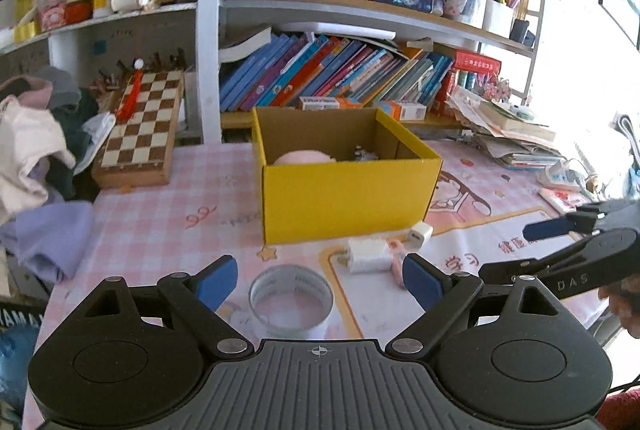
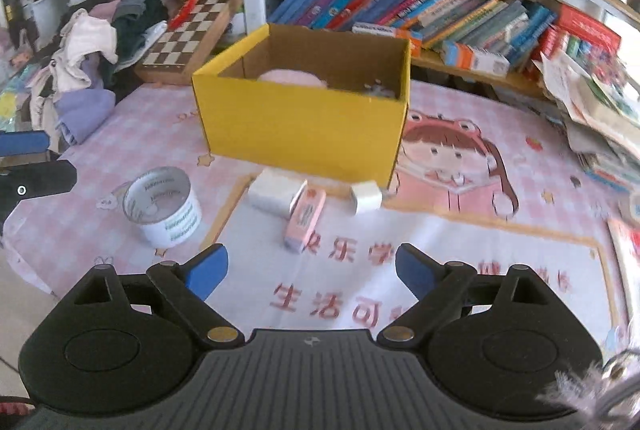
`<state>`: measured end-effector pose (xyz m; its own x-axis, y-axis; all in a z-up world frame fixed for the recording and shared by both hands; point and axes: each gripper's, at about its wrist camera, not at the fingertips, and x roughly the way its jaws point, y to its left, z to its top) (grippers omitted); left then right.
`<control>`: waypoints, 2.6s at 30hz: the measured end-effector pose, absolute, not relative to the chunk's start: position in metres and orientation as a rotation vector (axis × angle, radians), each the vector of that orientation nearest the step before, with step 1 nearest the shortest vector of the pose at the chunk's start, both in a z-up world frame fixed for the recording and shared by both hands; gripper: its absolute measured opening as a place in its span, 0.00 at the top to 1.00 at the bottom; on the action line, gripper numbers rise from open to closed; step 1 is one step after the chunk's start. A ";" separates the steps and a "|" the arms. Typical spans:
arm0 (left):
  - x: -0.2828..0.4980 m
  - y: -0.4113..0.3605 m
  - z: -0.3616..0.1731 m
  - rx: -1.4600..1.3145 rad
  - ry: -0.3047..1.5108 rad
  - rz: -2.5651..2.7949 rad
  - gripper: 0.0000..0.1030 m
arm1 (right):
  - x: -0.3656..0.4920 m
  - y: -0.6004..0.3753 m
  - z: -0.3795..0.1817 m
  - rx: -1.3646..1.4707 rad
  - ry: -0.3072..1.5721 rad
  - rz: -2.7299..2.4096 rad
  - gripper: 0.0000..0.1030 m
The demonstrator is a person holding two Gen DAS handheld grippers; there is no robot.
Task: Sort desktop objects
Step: 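Withdraw both grippers from the box back over the table, then move the left gripper to the tape roll while the right gripper approaches the white cube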
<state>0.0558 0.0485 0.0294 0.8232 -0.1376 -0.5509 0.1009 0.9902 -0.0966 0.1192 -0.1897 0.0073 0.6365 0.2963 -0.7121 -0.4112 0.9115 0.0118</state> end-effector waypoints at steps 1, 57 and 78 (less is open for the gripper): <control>0.053 0.050 0.027 -0.073 0.597 -0.127 0.11 | 0.115 -0.188 0.003 -0.157 0.793 0.400 0.12; 0.042 0.049 -0.024 0.032 0.747 -0.054 0.11 | 0.090 -0.141 -0.032 -0.288 0.854 0.407 0.07; 0.054 0.058 -0.027 0.032 0.715 -0.043 0.27 | 0.101 -0.133 -0.030 -0.312 0.838 0.403 0.07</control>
